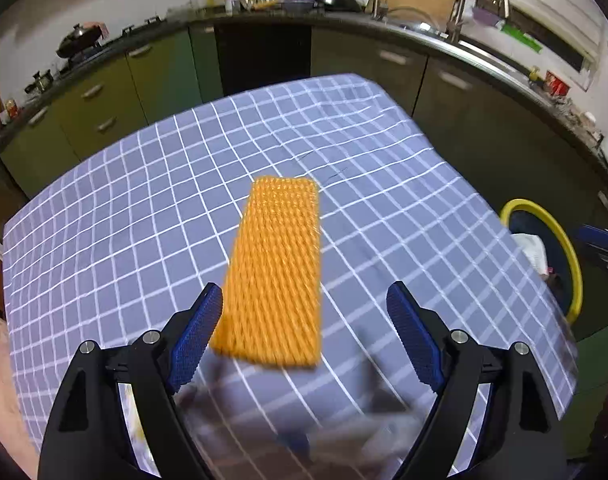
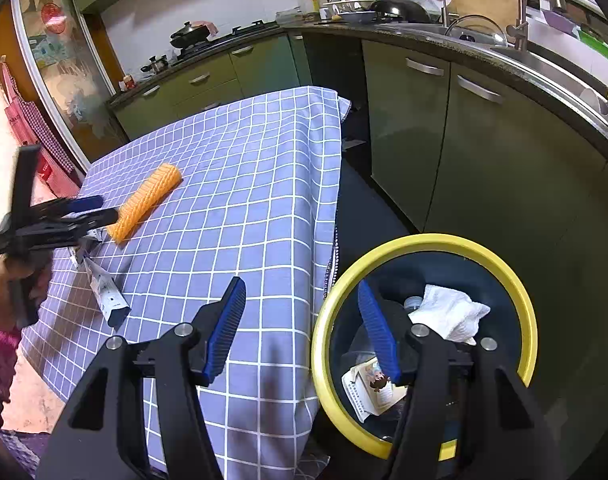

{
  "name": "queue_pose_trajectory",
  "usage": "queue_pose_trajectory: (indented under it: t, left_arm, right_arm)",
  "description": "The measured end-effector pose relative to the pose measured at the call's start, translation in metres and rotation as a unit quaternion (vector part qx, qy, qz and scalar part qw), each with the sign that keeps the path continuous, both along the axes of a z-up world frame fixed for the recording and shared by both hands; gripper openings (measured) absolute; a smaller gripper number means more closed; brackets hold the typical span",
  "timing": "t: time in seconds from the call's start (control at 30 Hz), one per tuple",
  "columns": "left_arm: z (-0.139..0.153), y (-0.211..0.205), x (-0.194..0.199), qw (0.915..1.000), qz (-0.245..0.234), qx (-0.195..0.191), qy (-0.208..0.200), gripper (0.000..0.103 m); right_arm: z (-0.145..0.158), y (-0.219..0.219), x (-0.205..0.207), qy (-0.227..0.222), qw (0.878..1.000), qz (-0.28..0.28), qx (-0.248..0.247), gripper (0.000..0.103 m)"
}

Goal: Collect trash
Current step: 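Grasp the orange foam net sleeve with the left tool and lift, then carry the foam net sleeve over the bin and open the left tool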

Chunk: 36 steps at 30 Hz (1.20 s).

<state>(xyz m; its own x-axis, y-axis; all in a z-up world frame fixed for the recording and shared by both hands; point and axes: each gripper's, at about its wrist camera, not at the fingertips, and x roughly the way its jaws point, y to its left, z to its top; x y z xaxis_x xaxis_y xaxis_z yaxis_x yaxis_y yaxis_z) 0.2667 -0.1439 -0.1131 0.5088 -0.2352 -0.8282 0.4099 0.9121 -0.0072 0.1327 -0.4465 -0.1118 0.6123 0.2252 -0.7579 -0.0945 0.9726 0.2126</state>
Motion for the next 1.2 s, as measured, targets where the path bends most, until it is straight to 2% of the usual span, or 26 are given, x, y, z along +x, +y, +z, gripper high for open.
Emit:
queue_pose_trajectory:
  t: [0.13,0.27,0.33,0.43,0.5,0.57,0.77,0.93,1.07,1.2]
  left_arm:
    - [-0.020,-0.003,0.025,0.9995,0.008,0.013,0.028,0.083]
    - [-0.033,-0.006,0.032,0.9990,0.007,0.018,0.041,0.083]
    - [-0.036,-0.007,0.033,0.9989,0.006,0.021,0.043,0.077]
    - [-0.037,-0.007,0.035,0.9988,0.008,0.023,0.043,0.055]
    - [-0.034,-0.006,0.034,0.9989,0.008,0.018,0.042,0.028]
    - [-0.028,-0.005,0.031,0.9993,0.006,0.009,0.037,0.016]
    - [0.004,-0.011,0.000,0.9998,-0.013,0.004,-0.016,0.013]
    - [0.034,-0.039,-0.045,0.9974,-0.061,-0.005,-0.038,0.013]
    - [0.048,-0.074,-0.077,0.9931,-0.109,-0.028,-0.034,0.013]
    - [0.049,-0.117,-0.102,0.9862,-0.158,-0.045,-0.020,0.014]
  right_arm:
    - [-0.003,-0.002,0.001,0.004,1.000,-0.002,0.003,0.056]
    - [-0.006,-0.004,0.003,0.007,1.000,-0.002,0.006,0.056]
    - [-0.007,-0.004,0.003,0.008,1.000,-0.001,0.008,0.056]
    - [-0.007,-0.004,0.003,0.008,1.000,0.000,0.010,0.056]
    - [-0.007,-0.003,0.002,0.007,1.000,0.001,0.011,0.056]
    - [-0.006,-0.003,0.002,0.005,1.000,0.003,0.012,0.056]
    - [-0.004,-0.004,-0.003,0.000,1.000,0.002,0.014,0.056]
    - [0.001,-0.018,-0.012,-0.010,1.000,-0.017,0.017,0.056]
    - [0.004,-0.043,-0.028,-0.019,0.998,-0.056,0.010,0.056]
    - [0.001,-0.079,-0.053,-0.020,0.994,-0.104,0.012,0.056]
